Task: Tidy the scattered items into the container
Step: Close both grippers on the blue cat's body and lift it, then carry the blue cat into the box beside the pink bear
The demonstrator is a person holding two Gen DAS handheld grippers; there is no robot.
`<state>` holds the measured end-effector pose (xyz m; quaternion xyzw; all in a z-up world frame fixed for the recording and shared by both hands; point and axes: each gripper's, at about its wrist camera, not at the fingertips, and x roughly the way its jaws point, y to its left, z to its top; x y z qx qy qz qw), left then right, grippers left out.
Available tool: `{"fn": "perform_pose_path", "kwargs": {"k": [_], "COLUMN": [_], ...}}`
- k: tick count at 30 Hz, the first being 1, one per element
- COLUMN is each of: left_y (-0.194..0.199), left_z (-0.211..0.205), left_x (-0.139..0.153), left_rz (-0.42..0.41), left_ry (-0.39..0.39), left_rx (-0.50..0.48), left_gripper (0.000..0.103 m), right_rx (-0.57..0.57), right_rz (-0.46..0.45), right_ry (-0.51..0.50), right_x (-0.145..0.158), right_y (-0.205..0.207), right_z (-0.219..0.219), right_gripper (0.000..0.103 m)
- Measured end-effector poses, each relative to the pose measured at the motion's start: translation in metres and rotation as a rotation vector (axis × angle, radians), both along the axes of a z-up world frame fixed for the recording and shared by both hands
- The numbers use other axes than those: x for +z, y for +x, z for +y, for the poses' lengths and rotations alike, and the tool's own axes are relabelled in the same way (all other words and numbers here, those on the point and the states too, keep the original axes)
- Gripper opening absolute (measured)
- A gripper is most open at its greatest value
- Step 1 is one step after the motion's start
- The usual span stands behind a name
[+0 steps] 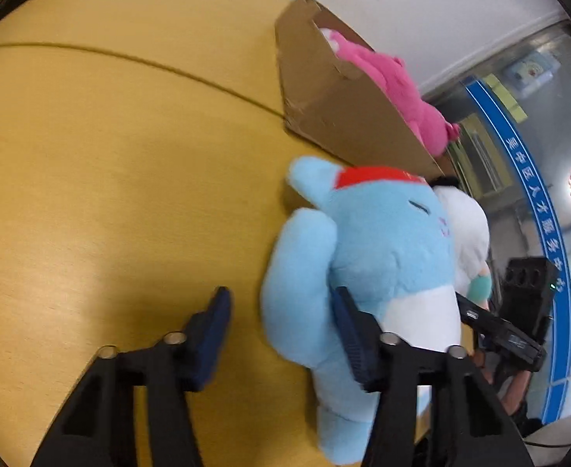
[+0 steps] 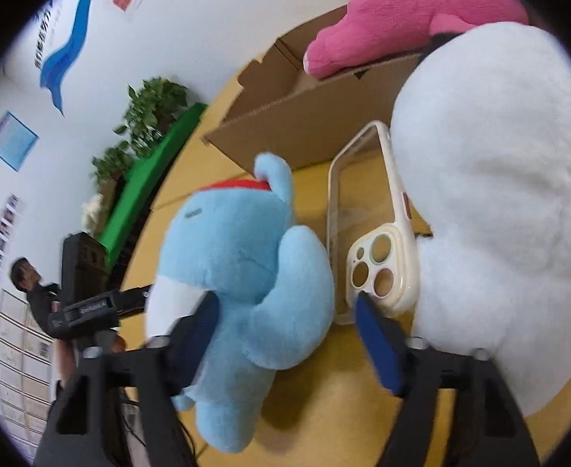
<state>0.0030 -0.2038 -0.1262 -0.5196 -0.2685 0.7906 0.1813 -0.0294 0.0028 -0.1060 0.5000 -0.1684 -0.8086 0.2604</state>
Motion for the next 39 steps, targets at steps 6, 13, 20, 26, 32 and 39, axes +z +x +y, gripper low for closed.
{"fn": "perform_pose_path", "kwargs": {"k": [6,13,20,26,32,39], "left_y": [0.005,0.032,-0.006,-0.086,-0.201,-0.276], "left_z": [0.019,0.042,0.058,0.066,0.059,0.055], "left_x": [0.015,0.068,0.149,0.197,0.166,0.063], "left_rz": [0.032,0.163,0.360,0.450,0.347,0.052], "left_ry": [-0.070,-0.162,-0.240,-0.239,-0.238,-0.383], "left_rx": [-0.014,-0.019,-0.013,-0.019,0.005,0.050], "left_gripper": [0.028,0.025,0.025,0.025,0.026,0.026], "right_rx": [0.024,0.058,0.050,-0.017,-0.082,-0.005], "right_rz": [0.025,0.047,0.162,0.361,0.383,0.080], "right_ry": [0.066,0.067,0.032,0.042,0.127,0.271], "right_x": [-0.001,0.005,0.058,0.130,0.143,0.055], "right_y": [-0.006,0.024,0.011,-0.067,-0.177,-0.270], "right_z": [-0.017,-0.006,0.002,0.020,0.018,0.006], "right_gripper": [0.032,0.025,0.025,0.025,0.025,0.027]}}
